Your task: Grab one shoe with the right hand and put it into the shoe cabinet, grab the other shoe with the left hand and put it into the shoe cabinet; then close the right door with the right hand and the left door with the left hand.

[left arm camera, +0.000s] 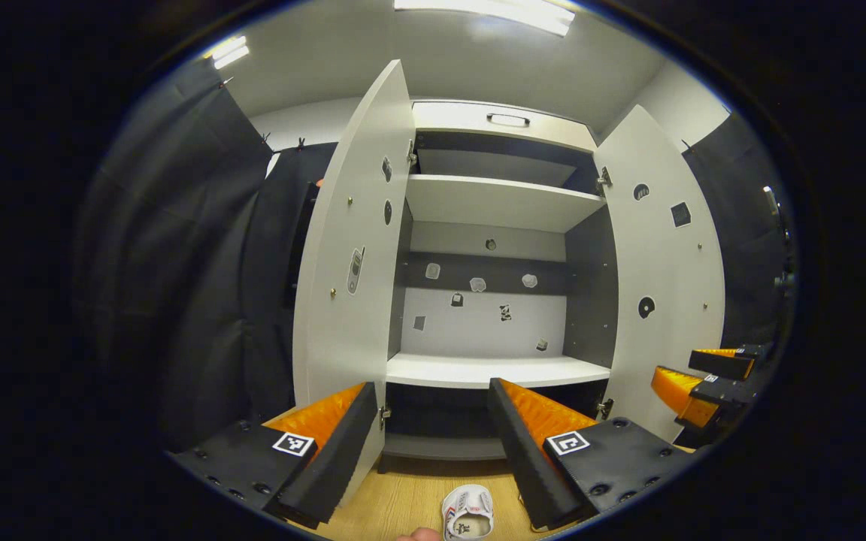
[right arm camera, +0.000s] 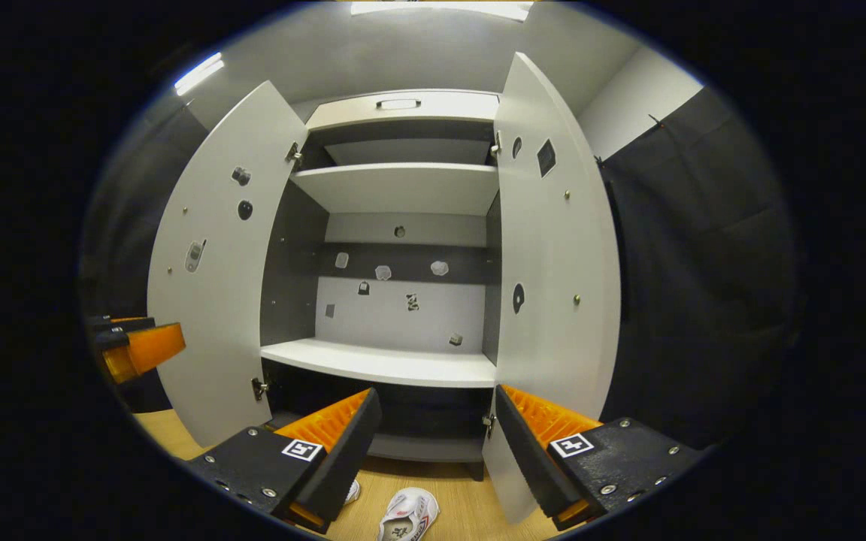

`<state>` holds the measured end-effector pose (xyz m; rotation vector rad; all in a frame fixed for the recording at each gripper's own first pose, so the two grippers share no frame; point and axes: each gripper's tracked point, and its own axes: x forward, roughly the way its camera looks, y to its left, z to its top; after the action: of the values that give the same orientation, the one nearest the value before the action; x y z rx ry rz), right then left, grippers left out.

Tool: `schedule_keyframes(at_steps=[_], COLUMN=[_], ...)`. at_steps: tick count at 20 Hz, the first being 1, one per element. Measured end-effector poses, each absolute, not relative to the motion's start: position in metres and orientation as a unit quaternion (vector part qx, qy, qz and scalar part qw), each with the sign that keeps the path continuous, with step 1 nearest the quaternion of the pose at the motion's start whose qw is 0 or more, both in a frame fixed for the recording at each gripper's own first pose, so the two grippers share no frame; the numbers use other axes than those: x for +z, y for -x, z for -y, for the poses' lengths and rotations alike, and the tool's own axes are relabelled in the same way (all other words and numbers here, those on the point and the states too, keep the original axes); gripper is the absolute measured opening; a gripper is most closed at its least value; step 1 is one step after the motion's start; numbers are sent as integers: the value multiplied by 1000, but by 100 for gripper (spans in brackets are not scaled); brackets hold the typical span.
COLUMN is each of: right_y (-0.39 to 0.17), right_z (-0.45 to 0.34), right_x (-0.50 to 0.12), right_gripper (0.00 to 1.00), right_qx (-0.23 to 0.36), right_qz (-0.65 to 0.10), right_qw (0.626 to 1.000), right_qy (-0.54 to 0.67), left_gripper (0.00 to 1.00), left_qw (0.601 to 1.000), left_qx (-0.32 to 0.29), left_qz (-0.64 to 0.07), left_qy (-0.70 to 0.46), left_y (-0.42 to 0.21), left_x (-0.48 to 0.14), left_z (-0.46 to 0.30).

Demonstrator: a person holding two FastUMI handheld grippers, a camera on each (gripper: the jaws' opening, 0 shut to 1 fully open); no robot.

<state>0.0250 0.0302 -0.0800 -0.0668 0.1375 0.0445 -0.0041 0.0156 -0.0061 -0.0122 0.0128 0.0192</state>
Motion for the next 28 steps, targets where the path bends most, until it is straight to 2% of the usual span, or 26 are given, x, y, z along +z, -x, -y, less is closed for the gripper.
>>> schedule_keyframes(at_steps=[6, 11, 20, 24, 25, 26, 28], right_y=[-23, -2, 14, -2, -8, -13, -21], right_z=[-35, -24, -11, -12, -13, -15, -18], right_x=[-208, -316, -409, -434, -439, -444, -456], right_gripper=[94, 95, 93, 85, 81, 78, 66], right_qx=[32, 28, 36, 42, 47, 51, 54], right_qz=[-182, -296, -401, -416, -416, -417, -421], right_qw=[981, 952, 909, 903, 903, 903, 901], right_qy=[57, 69, 109, 95, 93, 92, 87], left_gripper=[96, 96, 96, 96, 99, 96, 96], left_qw=[1000, 999, 999, 999, 999, 999, 999], left_qx=[21, 36, 31, 30, 29, 29, 31], left_qz=[-7, -2, -7, -10, -14, -17, -18], left_qy=[21, 20, 10, 13, 15, 16, 19], left_y=[11, 17, 20, 20, 18, 18, 17], left_x=[-14, -15, -21, -23, -26, -28, -30], left_z=[-24, -39, -38, -37, -36, -36, -36])
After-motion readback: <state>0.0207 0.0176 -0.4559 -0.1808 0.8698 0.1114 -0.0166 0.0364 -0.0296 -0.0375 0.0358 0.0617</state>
